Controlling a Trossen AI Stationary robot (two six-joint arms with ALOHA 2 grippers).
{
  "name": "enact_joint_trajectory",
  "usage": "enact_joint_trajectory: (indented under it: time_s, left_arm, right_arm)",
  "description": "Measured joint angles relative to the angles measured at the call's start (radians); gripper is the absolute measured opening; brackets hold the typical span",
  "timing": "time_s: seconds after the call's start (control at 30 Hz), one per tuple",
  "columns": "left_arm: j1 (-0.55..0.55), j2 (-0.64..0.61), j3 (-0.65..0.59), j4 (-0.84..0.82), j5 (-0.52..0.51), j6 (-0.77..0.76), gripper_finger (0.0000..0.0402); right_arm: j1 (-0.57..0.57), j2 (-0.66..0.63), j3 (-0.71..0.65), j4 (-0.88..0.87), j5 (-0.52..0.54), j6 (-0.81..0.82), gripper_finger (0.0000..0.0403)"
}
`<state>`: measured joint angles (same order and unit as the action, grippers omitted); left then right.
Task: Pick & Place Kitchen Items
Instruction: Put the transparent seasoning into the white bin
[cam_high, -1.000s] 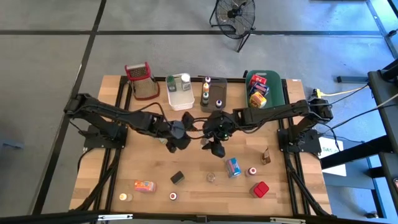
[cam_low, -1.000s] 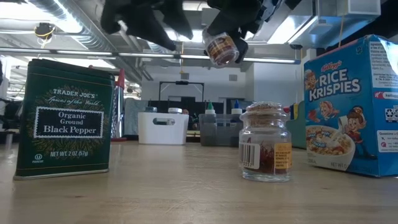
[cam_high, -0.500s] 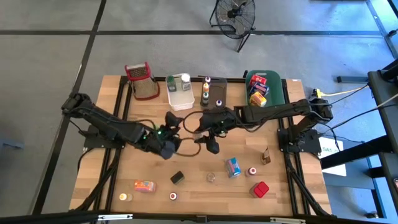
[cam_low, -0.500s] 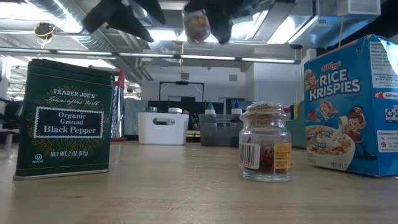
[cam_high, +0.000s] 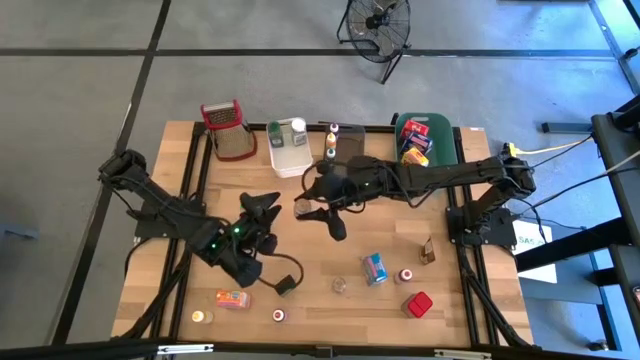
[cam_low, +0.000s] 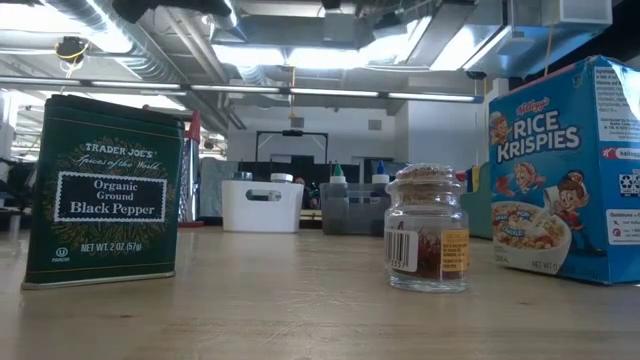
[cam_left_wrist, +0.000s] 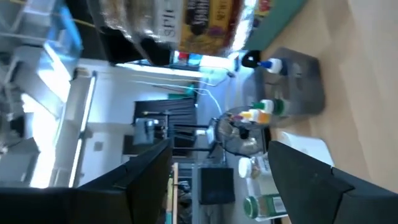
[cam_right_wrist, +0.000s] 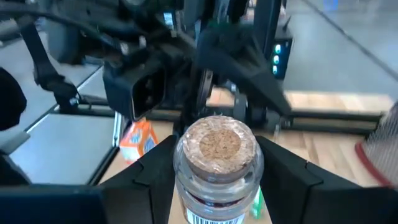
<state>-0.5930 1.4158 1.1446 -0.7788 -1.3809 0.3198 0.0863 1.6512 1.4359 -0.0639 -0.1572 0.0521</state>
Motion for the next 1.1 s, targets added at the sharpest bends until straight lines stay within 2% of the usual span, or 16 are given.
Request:
enact_joint_trajectory:
  time_s: [0.3, 0.5, 0.63, 0.83, 0.97, 1.1]
  left_arm:
    - [-0.022, -0.001, 0.000, -0.001, -0.187, -0.176, 0.0262]
    - [-0.021, -0.002, 0.000, 0.000, -0.169, -0.240, 0.0262]
    - [-0.016, -0.031, 0.014, 0.031, -0.037, -0.307, 0.0262]
    - [-0.009, -0.140, 0.019, 0.183, 0.134, -0.319, 0.0262]
    - [0.009, -0.224, -0.009, 0.336, 0.337, -0.312, 0.0262]
    - [0.073, -0.291, -0.066, 0.497, 0.617, -0.281, 0.0262]
  right_arm:
    - [0.001, -0.001, 0.035, 0.045, -0.003, -0.035, 0.0186]
    - [0.002, -0.007, 0.035, 0.047, -0.003, -0.066, 0.0186]
    - [0.002, -0.007, 0.035, 0.047, -0.003, -0.086, 0.0186]
    - [0.003, -0.007, 0.035, 0.046, -0.003, -0.118, 0.0186]
    - [0.016, -0.007, 0.035, 0.049, -0.002, -0.171, 0.0186]
    - [0.040, -0.007, 0.035, 0.076, -0.002, -0.219, 0.0185]
